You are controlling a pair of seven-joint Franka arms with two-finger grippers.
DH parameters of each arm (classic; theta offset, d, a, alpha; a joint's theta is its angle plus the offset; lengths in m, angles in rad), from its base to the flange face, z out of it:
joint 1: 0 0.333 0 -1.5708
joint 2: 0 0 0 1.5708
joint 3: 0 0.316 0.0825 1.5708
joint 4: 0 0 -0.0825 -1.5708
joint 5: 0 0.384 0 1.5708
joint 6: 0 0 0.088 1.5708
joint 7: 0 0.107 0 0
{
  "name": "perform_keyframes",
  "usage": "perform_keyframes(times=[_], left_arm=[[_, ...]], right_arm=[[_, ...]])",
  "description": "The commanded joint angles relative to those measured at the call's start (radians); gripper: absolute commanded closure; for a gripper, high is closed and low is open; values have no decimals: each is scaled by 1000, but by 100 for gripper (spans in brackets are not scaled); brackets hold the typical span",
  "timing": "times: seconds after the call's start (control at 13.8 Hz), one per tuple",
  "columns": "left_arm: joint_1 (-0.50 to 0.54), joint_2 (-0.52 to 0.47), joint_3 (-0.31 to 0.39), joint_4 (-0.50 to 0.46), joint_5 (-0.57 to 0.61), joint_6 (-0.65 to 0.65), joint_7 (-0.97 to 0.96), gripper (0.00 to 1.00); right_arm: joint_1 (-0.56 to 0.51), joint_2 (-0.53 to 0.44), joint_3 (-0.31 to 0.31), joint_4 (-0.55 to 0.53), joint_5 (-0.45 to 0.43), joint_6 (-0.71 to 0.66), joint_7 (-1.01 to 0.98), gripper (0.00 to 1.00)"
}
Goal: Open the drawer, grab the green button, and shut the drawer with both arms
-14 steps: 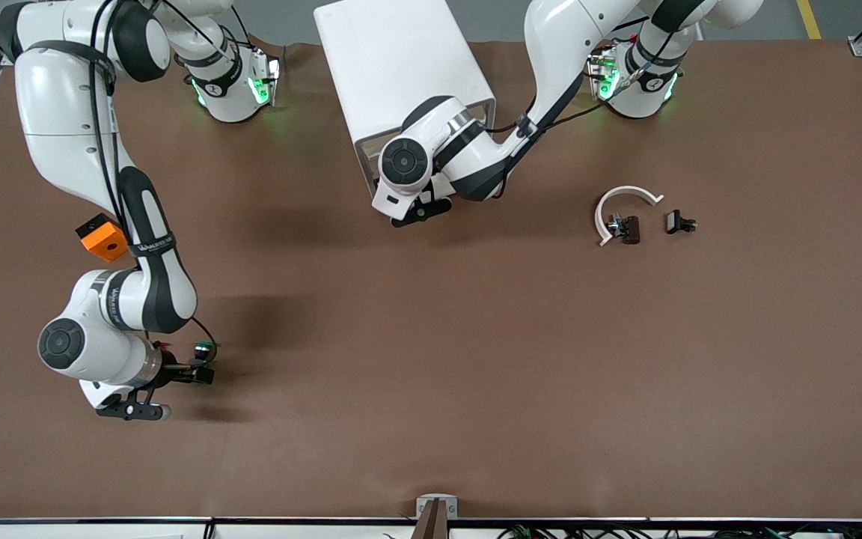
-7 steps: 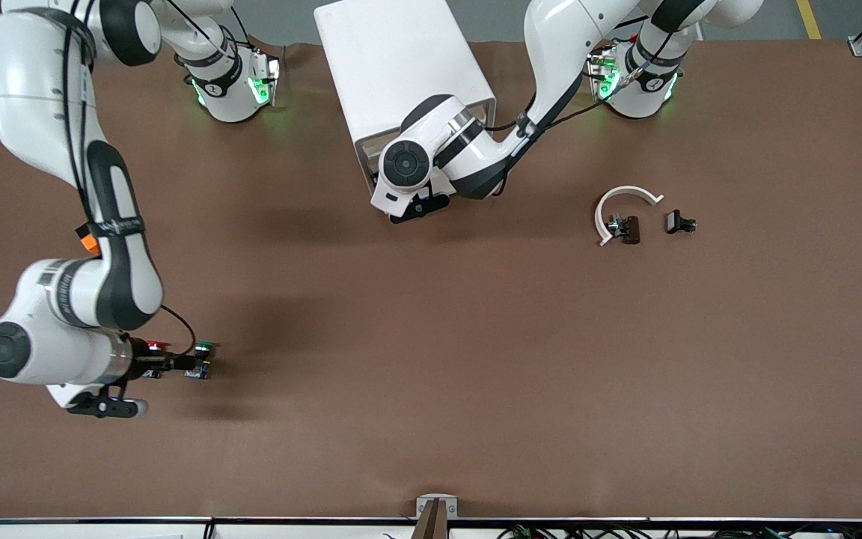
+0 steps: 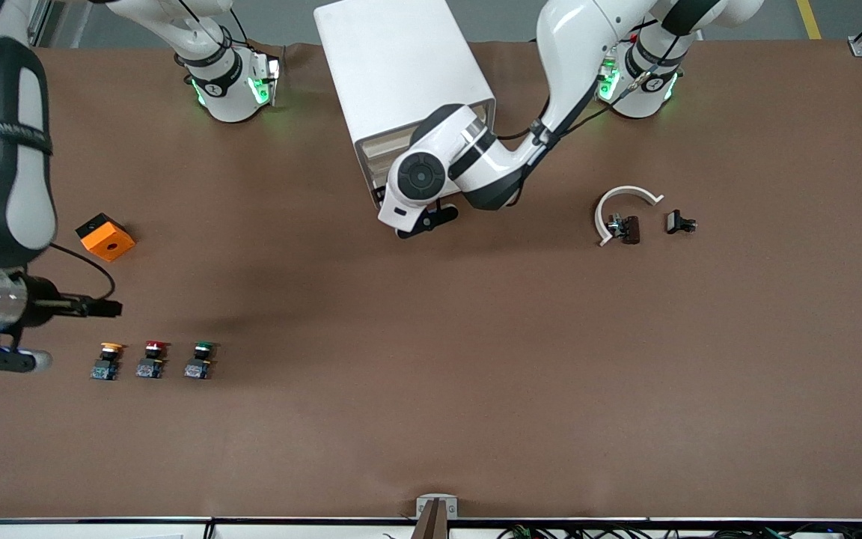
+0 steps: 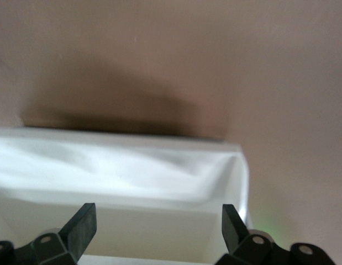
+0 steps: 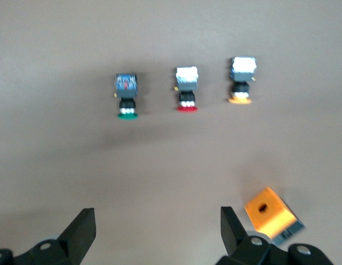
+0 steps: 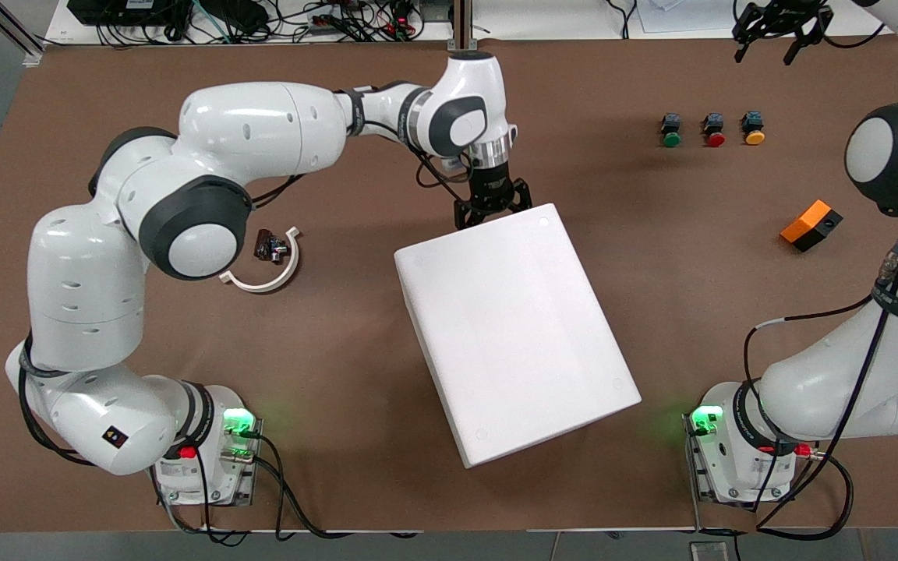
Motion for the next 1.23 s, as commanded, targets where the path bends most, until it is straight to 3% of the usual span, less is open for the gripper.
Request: perform_keyframes(times=[0.0, 0.29, 0.65, 1.01, 1.16], left_arm=[[57, -21, -3, 30, -8, -25, 5, 0], [97, 3, 3, 35, 128, 34, 19, 0], [71, 54, 3, -9, 303, 184, -4, 0], [16, 55, -10, -71, 296, 182, -35, 0], [17, 55, -53, -81, 273, 176, -41, 0]], right_arm=[[7, -155, 8, -137, -22, -3, 3, 0], [-21, -293, 8, -215, -22, -37, 1, 0], [-36, -309, 8, -217, -24, -65, -22, 0], [-21, -308, 14, -194, -51, -88, -95, 0], [-19, -301, 14, -179, -65, -91, -103, 0]])
